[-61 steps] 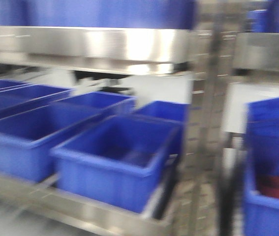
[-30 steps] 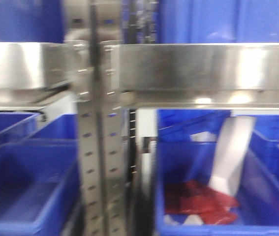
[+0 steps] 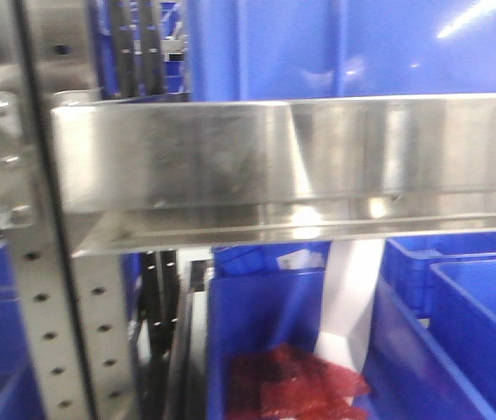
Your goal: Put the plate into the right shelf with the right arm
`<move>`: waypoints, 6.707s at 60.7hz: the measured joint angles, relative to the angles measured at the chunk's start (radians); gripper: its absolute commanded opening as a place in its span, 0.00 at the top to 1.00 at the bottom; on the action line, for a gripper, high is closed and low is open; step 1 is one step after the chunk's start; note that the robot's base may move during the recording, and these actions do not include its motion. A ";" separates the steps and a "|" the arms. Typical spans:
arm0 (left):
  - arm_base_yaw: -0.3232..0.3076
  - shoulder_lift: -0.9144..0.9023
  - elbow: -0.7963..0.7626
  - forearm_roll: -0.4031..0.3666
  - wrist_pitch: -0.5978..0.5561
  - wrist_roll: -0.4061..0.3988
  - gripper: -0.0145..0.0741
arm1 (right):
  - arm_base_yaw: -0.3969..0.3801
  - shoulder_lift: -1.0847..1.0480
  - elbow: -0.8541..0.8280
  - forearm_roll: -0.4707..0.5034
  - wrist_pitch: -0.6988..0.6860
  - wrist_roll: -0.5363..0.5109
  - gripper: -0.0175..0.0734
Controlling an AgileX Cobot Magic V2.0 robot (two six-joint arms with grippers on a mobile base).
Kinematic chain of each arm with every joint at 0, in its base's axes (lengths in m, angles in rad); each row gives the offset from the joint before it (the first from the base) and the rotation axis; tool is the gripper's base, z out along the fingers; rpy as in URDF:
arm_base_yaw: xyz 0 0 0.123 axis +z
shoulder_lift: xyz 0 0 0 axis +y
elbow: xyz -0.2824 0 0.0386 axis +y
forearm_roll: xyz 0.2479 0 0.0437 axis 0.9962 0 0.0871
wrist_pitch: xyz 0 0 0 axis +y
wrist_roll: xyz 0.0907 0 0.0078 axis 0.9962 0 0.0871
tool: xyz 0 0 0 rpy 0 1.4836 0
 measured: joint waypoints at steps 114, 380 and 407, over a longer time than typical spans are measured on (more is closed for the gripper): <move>0.000 0.000 0.000 0.000 0.000 0.000 0.89 | -0.082 0.993 -0.968 -0.018 0.011 -0.002 0.75; 0.000 0.000 0.000 0.000 0.000 0.000 0.89 | -0.397 -0.296 0.629 0.414 -0.274 -0.401 0.76; 0.000 0.000 0.000 0.000 0.000 0.000 0.89 | -0.397 -0.296 0.629 0.414 -0.274 -0.401 0.76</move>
